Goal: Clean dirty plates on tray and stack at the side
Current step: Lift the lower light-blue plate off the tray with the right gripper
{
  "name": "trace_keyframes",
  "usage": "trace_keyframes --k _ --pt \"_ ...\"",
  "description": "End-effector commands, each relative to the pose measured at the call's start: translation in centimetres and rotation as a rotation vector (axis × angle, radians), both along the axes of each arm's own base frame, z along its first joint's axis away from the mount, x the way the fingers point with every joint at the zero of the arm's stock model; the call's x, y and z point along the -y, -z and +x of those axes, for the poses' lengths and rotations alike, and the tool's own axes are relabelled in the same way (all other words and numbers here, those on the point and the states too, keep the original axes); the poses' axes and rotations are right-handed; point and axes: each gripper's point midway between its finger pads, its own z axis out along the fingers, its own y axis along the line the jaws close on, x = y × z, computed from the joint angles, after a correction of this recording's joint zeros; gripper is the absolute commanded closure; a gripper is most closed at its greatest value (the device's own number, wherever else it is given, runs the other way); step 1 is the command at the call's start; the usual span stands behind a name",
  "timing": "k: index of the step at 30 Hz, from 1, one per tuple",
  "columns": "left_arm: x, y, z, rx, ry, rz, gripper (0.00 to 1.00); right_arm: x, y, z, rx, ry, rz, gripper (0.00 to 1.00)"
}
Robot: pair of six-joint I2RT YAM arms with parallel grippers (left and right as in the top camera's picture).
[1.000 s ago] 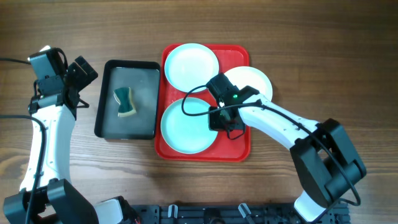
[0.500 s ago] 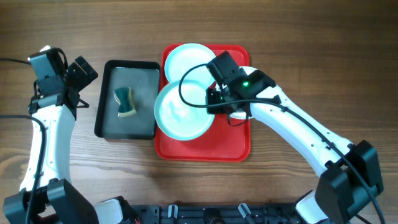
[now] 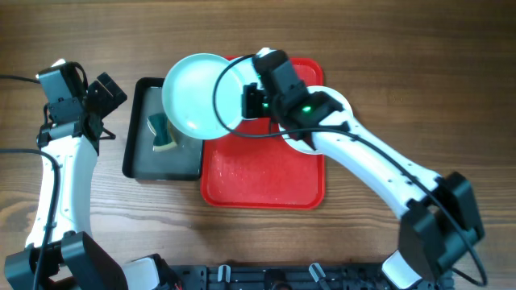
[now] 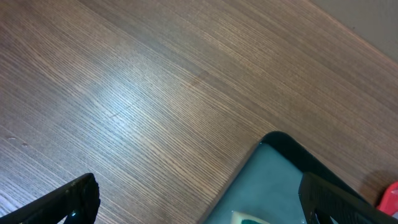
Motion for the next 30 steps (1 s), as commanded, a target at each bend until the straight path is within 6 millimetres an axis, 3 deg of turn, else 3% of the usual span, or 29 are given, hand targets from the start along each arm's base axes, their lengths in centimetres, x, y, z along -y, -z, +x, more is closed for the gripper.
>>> trace_keyframes --k 1,8,15,24,30 --pt "-0.1 -1.2 0.4 0.033 -0.008 -0.003 0.00 -2.5 1.0 0.7 0.080 0.008 -0.034 0.96" --pt "-0.1 -1.2 0.4 0.033 -0.008 -0.003 0.00 -5.0 -2.7 1.7 0.476 -0.037 -0.259 0.96" --pt "-0.1 -1.2 0.4 0.033 -0.008 -0.003 0.00 -7.3 -6.3 1.6 0.751 -0.196 -0.405 0.96" --pt "-0.1 -1.2 0.4 0.033 -0.008 -0.003 0.00 -8.2 -9.3 2.1 1.033 -0.385 -0.666 0.95" --pt "-0.1 -1.2 0.4 0.033 -0.008 -0.003 0.00 -10.7 -10.7 0.5 1.234 -0.585 -0.801 0.96"
